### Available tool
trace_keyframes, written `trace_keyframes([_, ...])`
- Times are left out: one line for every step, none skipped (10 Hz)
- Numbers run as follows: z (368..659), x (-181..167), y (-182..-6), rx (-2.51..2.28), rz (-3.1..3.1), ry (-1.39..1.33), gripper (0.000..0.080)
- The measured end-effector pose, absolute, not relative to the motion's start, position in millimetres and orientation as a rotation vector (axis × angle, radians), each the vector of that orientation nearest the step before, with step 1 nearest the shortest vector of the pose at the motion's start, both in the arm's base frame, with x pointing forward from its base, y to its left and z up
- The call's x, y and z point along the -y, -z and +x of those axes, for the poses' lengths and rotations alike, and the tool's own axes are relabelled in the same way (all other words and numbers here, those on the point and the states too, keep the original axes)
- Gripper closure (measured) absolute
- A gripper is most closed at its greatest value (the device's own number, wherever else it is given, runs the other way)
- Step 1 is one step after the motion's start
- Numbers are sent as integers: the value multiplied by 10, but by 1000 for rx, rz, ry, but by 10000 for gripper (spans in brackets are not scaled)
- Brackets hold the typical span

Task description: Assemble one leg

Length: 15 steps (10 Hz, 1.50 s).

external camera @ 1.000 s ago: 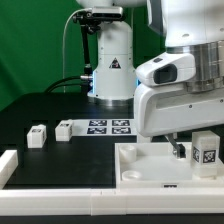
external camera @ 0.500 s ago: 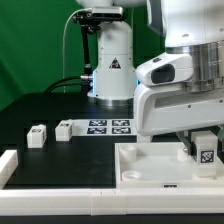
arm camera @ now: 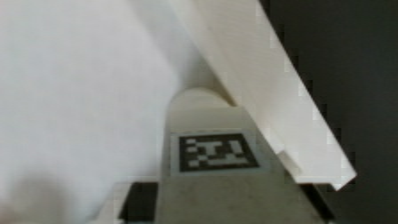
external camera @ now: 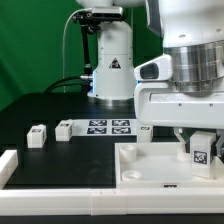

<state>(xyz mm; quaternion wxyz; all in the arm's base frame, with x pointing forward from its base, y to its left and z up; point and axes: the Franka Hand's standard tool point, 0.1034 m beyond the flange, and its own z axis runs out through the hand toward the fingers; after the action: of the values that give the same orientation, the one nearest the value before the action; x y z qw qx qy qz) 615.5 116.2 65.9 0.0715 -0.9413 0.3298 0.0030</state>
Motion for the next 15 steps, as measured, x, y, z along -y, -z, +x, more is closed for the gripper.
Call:
trace_keyframes([6155, -1160, -657, -1155, -2762, -25, 508])
trace_keyframes([6154, -1163, -652, -1275, -2709, -33, 506])
trace_keyframes([6148, -1180, -650, -1444, -2622, -51, 506])
trace_keyframes([6144, -1201, -650, -1563, -2554, -63, 506])
trace_keyframes([6142, -1215, -650, -1690, -2472, -76, 506])
trace_keyframes([6143, -1216, -650, -1708, -2459, -78, 506])
trace_keyframes([6143, -1215, -650, -1660, -2490, -74, 483])
trace_keyframes([6142, -1218, -650, -1629, -2510, -71, 483])
trace_keyframes([6141, -1226, -650, -1619, -2516, -69, 306])
trace_keyframes([6129, -1246, -637, -1476, -2599, -50, 306])
trace_keyframes([6130, -1252, -639, -1290, -2695, -33, 185])
trace_keyframes([6131, -1255, -640, -1123, -2768, -19, 159])
trace_keyframes([6130, -1262, -643, -945, -2836, -7, 159])
trace_keyframes([6140, -1259, -649, -734, -2903, 1, 151])
trace_keyframes([6164, -1265, -656, -556, -2948, 3, 151])
